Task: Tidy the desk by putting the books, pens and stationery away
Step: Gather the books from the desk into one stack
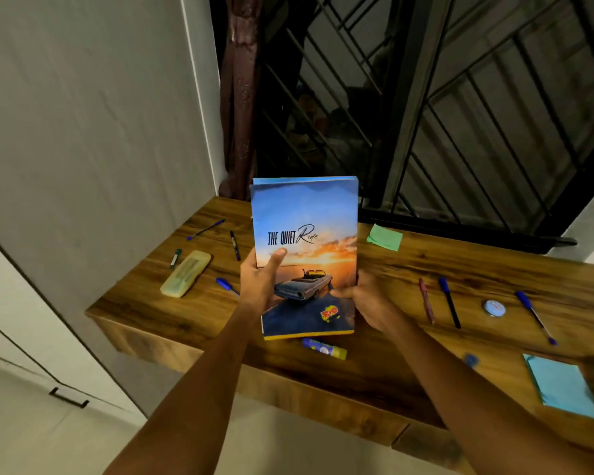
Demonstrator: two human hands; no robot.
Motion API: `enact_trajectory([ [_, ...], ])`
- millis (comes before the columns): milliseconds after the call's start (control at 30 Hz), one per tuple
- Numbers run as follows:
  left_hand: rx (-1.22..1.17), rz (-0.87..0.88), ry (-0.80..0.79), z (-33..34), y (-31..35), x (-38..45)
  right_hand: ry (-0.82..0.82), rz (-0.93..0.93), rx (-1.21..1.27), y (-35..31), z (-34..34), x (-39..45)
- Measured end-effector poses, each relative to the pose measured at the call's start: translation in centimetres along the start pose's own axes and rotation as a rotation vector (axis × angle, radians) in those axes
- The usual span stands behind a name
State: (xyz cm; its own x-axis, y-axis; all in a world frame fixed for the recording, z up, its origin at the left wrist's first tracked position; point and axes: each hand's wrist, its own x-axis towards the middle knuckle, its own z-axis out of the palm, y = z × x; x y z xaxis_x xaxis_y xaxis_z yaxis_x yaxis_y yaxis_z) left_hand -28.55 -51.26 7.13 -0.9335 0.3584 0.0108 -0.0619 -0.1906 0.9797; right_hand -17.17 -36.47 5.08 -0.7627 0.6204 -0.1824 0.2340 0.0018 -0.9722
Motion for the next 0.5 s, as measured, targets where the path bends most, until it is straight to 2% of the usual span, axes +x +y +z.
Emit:
enact_trajectory([
  [100, 0.061, 0.018, -0.089, -1.1, 0.5, 0.3, 0.047, -0.034, 0.028, 0.1, 1.3, -0.1],
  [200, 0.018, 0.048, -0.09, -2.3, 1.3, 1.1, 0.286, -0.203, -0.008, 0.5, 3.1, -1.2],
  [267, -0.078, 0.031, -0.038, -3.0, 1.4, 1.7, 0.449, -0.348, -0.163, 4.1, 3.9, -3.6],
  [300, -0.11, 0.021, 0.001, -3.3, 1.5, 1.7, 0.422, -0.42, -0.316, 6.8, 4.2, -5.1],
  [400, -0.21, -0.009, 0.117, -4.7, 0.9, 2.1, 0.153, -0.645, -0.929, 14.3, 4.0, -7.2],
  [500, -0.299, -0.045, 0.175, -5.8, -0.1, 2.8, 0.119, -0.712, -1.174, 16.9, 3.9, -5.0],
])
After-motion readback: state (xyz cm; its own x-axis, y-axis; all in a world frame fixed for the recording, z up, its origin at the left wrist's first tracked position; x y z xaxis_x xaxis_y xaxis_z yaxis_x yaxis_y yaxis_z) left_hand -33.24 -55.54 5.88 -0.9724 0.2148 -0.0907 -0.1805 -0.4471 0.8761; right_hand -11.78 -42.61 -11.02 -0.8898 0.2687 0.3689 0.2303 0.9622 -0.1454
